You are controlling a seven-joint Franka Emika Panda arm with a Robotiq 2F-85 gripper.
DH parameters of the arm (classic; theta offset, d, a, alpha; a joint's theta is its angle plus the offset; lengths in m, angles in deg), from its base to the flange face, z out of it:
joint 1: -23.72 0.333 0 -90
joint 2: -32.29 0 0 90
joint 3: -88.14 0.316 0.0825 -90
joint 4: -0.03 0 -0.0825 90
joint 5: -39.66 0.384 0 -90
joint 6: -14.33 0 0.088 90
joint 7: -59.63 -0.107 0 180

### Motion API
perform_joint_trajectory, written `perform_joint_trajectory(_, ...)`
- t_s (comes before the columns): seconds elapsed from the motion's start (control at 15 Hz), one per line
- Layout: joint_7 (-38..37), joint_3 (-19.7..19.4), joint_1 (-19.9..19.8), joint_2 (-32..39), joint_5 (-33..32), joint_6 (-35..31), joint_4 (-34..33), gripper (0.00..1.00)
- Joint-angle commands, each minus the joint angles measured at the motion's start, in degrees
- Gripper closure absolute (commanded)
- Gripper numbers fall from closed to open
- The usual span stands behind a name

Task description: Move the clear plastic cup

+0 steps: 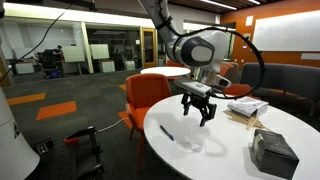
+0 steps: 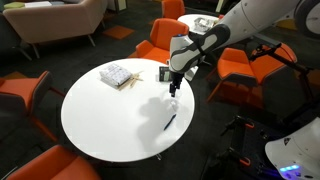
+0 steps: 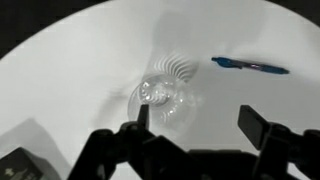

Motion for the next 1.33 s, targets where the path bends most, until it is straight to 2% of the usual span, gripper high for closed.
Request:
perform_joint_trajectory(0.0, -2.56, 1.29, -0.7, 3.57, -2.87, 2.46, -4.04, 0.06)
perform_joint_trajectory(0.2, -2.32, 2.21, -0.74, 6.15, -3.28, 2.88, -5.76, 0.08)
perform_joint_trajectory(0.27, -2.34, 2.39, -0.58, 6.85, -3.53, 3.06, -6.15, 0.15)
perform_joint_trajectory(0.33, -2.35, 2.52, -0.45, 7.46, -3.79, 2.94, -6.5, 0.34)
perform_joint_trajectory(0.6, -3.33, 1.62, 0.54, 8.78, -6.93, 1.42, -6.89, 0.69)
perform_joint_trajectory(0.87, -4.56, 0.85, 0.83, 8.76, -11.04, 0.87, -6.66, 1.0)
perform_joint_trajectory(1.27, -4.45, 1.46, 0.54, 8.54, -12.68, 0.3, -6.61, 1.0)
